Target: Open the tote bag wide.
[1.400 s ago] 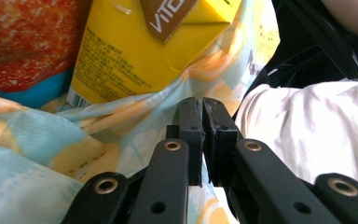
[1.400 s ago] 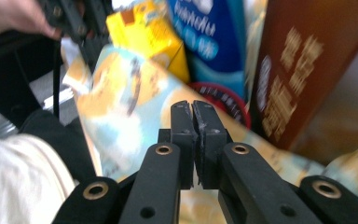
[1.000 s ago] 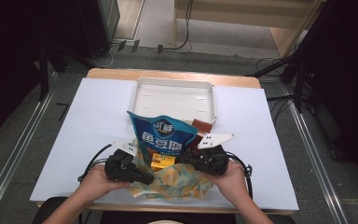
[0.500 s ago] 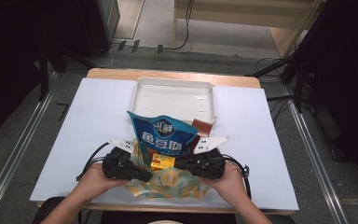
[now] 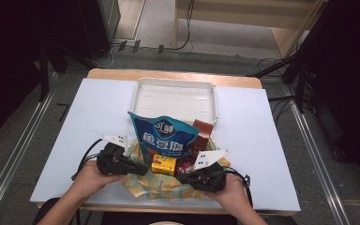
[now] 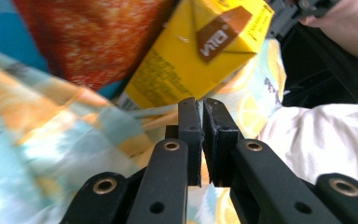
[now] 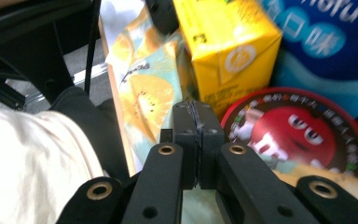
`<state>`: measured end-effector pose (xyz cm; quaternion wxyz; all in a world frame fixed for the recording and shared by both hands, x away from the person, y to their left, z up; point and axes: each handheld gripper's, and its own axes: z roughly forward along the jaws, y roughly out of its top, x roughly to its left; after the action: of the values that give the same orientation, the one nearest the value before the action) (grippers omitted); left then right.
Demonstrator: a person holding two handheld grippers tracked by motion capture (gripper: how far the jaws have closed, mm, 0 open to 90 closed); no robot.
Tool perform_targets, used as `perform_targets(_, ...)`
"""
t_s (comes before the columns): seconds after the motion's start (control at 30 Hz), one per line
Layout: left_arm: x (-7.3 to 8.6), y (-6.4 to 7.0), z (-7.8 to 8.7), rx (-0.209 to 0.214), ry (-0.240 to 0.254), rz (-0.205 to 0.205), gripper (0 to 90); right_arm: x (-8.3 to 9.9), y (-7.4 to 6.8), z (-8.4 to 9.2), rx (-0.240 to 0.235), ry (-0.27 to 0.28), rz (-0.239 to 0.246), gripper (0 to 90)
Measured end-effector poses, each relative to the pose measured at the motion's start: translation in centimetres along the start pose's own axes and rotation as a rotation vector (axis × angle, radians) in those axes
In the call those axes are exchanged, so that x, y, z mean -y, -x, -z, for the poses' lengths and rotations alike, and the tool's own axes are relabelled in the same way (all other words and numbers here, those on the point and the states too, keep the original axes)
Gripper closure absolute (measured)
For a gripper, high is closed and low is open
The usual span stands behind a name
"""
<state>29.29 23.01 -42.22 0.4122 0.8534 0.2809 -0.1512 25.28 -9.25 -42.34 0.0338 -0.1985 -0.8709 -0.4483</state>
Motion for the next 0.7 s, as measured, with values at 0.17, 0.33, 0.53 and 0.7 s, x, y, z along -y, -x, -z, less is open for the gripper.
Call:
perform_targets(0.17, 0.1, -0.5, 0.6, -0.026, 0.026, 0.016, 85.5, 1.1, 0.2, 0.2, -0.001, -0.009, 0.015, 90.0)
perform_targets(0.33, 0.0, -1.3, 0.6, -0.053, 0.023, 0.030, 85.5, 2.2, 0.5, 0.6, -0.013, 0.016, 0.043, 90.0)
perform_targets(0.53, 0.1, -2.2, 0.0, -0.064, 0.007, 0.048, 85.2, 3.3, 0.9, 0.9, -0.006, -0.009, 0.028, 90.0)
perform_targets(0.7, 0.3, -3.0, -0.1, -0.071, 0.010, 0.061, 85.3, 4.4, 1.8, 1.0, 0.016, -0.043, -0.002, 90.0)
